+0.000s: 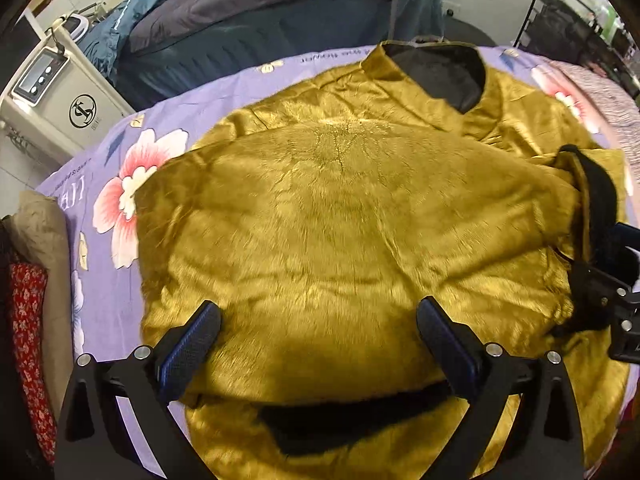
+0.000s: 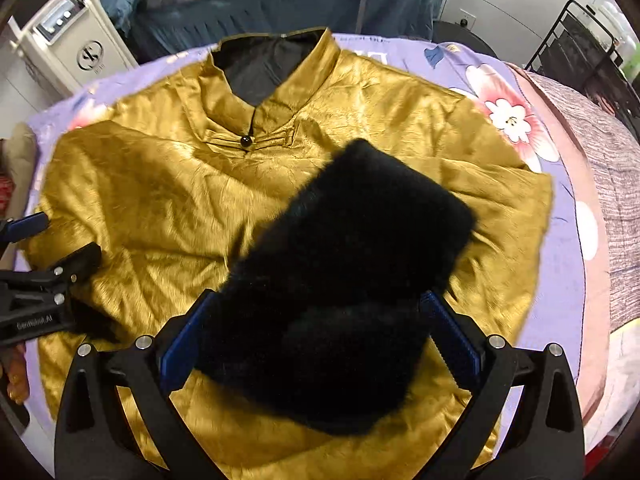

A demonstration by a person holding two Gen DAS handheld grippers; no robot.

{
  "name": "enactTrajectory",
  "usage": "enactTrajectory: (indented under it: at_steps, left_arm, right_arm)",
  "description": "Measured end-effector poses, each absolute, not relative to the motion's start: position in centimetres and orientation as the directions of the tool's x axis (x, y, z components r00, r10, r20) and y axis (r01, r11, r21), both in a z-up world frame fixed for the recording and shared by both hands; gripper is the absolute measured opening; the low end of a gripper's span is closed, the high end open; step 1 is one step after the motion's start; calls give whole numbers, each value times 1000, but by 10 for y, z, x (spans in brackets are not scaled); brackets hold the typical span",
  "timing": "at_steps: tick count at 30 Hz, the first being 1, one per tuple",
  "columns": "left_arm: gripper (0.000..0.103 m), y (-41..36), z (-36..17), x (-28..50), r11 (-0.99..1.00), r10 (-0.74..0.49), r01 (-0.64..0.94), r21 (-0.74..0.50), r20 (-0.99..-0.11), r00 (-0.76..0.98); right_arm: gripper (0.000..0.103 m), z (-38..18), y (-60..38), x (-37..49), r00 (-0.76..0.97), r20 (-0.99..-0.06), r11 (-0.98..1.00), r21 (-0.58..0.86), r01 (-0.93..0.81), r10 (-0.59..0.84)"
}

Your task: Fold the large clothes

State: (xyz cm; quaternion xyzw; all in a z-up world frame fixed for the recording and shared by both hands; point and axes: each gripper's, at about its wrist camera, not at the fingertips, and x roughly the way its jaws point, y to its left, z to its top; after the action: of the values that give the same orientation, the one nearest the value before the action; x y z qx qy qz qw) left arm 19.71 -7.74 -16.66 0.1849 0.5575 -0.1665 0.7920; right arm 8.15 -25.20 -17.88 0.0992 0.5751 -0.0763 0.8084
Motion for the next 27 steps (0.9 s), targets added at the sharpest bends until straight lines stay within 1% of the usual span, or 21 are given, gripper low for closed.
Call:
enactTrajectory:
  at_steps: [2, 5, 9, 11, 14, 15, 18, 21, 23, 27]
  left_arm:
    - [97, -74, -157, 189, 873, -81, 478, 92, -941, 328]
    - [97, -70, -142, 170, 867, -124, 494, 61, -935, 334]
    - [97, -37, -135, 149, 870, -179, 493, 3, -930, 321]
    - [97, -4, -140, 140, 883, -171, 470, -11, -939, 300]
    - [97, 48, -155, 129, 908, -139, 417, -24, -959, 246]
    - [96, 68, -160, 124, 920, -133, 391, -35, -965, 227]
    - [96, 113, -168, 106, 942, -140, 328, -73, -973, 185]
    - [96, 135, -173, 88, 942, -181, 308, -133, -974, 133]
    - [96, 141, -177, 78, 936, -213, 308, -172, -971, 107]
    - [96, 139, -190, 64, 918, -254, 326, -227, -966, 42]
  right_arm:
    - [98, -169, -261, 64, 354, -935, 965, 108, 241, 16]
    - [98, -162, -271, 38, 350, -937, 957, 114, 265, 15]
    - [98, -176, -305, 0, 294, -950, 928, 201, 312, 106]
    - [98, -184, -327, -30, 277, -947, 903, 255, 346, 161]
    - [97, -194, -354, -75, 262, -943, 865, 301, 401, 207]
    - [96, -198, -360, -87, 260, -938, 852, 321, 413, 228]
    - [86, -211, -374, -124, 243, -921, 809, 385, 444, 305]
    - [82, -224, -378, -150, 225, -907, 782, 422, 459, 357]
    - [77, -231, -378, -163, 226, -889, 755, 458, 469, 399]
    - [76, -240, -374, -173, 225, -852, 715, 520, 467, 473]
